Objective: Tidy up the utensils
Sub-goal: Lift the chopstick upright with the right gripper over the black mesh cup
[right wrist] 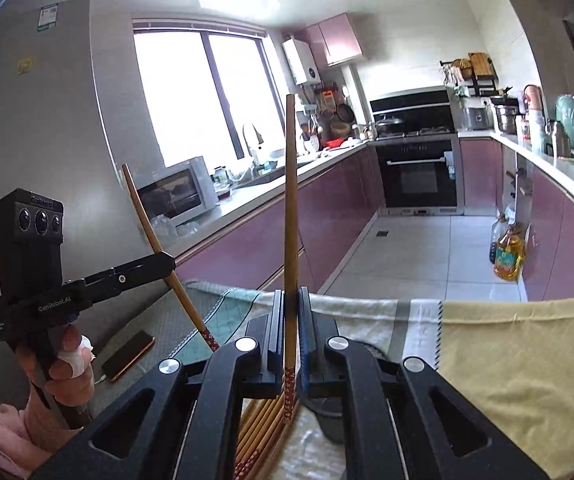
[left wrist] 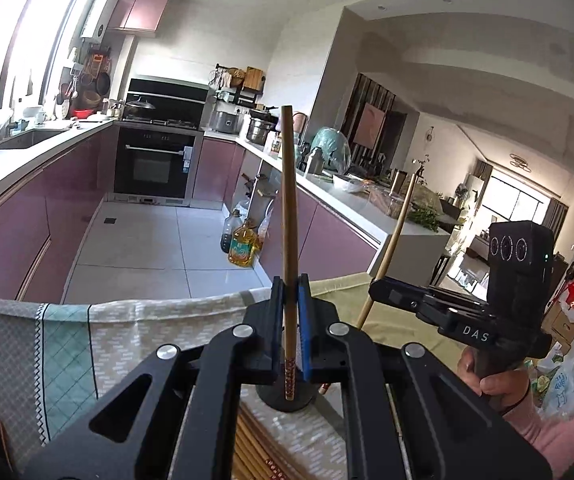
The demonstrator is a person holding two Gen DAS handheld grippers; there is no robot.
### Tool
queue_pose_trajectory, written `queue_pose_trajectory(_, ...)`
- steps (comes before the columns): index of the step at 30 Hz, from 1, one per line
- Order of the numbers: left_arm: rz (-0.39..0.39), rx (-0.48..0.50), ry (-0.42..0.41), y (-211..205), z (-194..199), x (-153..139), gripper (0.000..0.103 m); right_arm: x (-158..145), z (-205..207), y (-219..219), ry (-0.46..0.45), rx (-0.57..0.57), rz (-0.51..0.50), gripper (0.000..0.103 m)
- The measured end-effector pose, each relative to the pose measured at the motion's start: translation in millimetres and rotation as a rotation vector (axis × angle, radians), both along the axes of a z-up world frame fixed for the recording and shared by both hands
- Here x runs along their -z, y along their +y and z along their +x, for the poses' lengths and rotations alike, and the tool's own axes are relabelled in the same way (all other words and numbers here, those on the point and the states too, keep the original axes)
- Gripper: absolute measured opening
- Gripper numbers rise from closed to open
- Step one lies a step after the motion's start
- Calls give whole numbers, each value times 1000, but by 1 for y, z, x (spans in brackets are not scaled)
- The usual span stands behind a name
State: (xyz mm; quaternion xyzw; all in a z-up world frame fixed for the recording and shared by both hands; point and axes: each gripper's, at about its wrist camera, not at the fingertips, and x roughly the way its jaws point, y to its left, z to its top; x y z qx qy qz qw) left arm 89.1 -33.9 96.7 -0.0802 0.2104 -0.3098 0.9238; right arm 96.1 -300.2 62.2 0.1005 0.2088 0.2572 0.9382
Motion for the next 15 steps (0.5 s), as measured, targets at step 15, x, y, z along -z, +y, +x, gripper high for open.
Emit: queue_pose_trajectory(15, 121, 61, 143, -78, 70, 54, 8, 37, 47, -6, 128, 20, -70, 5)
